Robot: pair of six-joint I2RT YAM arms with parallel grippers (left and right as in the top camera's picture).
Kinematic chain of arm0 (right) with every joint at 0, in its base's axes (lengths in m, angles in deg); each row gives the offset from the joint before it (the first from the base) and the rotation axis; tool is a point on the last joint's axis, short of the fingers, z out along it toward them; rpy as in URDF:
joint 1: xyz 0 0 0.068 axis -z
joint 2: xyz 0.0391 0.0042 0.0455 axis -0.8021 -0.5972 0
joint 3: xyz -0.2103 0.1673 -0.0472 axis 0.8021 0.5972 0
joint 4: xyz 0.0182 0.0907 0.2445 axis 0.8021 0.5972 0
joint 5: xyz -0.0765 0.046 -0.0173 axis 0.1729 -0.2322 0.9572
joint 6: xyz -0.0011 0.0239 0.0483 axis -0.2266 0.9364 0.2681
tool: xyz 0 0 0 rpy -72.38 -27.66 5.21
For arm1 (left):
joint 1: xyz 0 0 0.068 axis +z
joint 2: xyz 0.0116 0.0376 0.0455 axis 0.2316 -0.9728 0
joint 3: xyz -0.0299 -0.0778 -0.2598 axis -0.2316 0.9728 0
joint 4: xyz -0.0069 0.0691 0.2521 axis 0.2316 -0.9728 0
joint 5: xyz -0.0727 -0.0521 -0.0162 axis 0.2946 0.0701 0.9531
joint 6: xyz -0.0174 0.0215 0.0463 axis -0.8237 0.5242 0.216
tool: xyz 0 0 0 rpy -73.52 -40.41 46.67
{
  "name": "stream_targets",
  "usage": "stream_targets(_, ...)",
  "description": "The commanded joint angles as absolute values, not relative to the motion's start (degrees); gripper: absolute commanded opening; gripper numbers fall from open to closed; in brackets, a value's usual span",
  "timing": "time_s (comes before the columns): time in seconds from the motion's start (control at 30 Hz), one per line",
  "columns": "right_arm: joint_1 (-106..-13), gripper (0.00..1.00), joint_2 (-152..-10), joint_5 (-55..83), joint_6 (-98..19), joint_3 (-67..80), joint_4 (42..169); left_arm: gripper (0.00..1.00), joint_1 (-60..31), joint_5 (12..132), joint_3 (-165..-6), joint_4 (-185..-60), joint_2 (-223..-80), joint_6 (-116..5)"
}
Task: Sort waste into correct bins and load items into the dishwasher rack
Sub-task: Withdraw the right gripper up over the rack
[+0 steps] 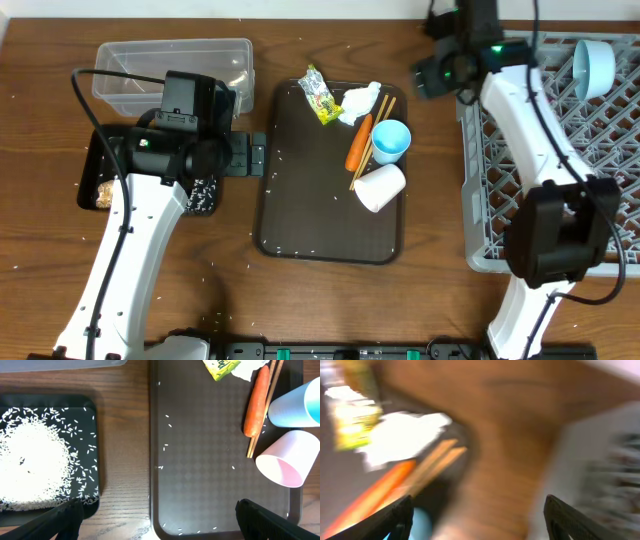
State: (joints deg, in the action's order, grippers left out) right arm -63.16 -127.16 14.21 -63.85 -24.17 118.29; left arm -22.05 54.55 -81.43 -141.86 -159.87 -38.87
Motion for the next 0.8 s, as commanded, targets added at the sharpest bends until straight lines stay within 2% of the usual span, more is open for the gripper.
stream_targets(0.0,-65.28,0.79,-128.32,6.51,-59.54,-23.91,120.52,0.98,-21.75,53.85,-82.30,-142.02,-160.20,-39.13)
stream_targets(0.2,-63.38,0.79,-126.90,7.72,-53.33,-23.95,121.78,0.98,-21.75,53.85,-82.30,-141.99,-160.20,-39.13)
stream_targets(0.33,-61.93,0.74,-126.66,4.28,-51.50,-23.95,122.83,0.98,-21.77,53.85,-82.30,-141.99,-160.20,-39.16)
stream_targets(0.63,-59.68,0.68,-125.24,4.15,-51.54,-23.95,128.32,0.98,-21.77,54.27,-82.30,-141.69,-160.20,-39.51)
stream_targets(0.77,-56.19,0.68,-122.70,4.15,-52.07,-23.95,130.07,0.98,-21.81,59.14,-82.30,-136.05,-160.20,-43.11)
